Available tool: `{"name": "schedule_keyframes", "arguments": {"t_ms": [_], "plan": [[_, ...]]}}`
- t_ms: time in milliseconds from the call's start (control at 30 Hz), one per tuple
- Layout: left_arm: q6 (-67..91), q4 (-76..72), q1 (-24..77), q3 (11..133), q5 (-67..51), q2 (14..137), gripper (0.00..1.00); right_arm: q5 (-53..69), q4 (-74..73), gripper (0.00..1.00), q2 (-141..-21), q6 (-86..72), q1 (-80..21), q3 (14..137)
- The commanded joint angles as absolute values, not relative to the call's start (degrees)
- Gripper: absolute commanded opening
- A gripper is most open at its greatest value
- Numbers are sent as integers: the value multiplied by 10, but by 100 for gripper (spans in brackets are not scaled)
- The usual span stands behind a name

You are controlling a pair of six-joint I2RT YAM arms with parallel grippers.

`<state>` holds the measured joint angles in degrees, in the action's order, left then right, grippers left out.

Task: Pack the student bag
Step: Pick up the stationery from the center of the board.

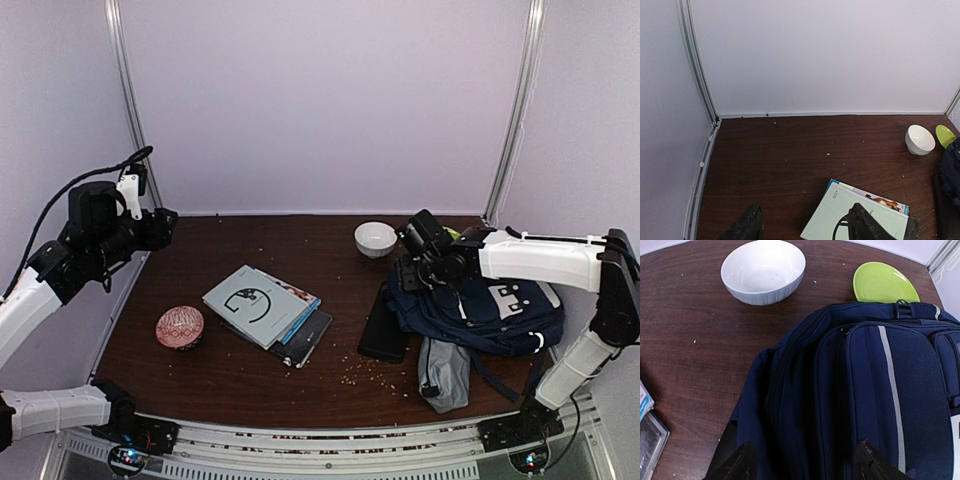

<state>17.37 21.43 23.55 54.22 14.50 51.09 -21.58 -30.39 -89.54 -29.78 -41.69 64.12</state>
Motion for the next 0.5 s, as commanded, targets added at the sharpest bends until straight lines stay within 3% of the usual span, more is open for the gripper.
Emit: {"name": "schedule_keyframes", "arguments": {"t_ms": [0,300,467], "plan": [[178,207,231,559,138,510,98,-228,-311,62,-931,-298,-403,677],[178,212,231,562,133,509,97,-180,-307,37,-949,-299,-374,680],[177,212,231,562,131,507,97,-131,-296,12,-945,-302,-363,682]]}}
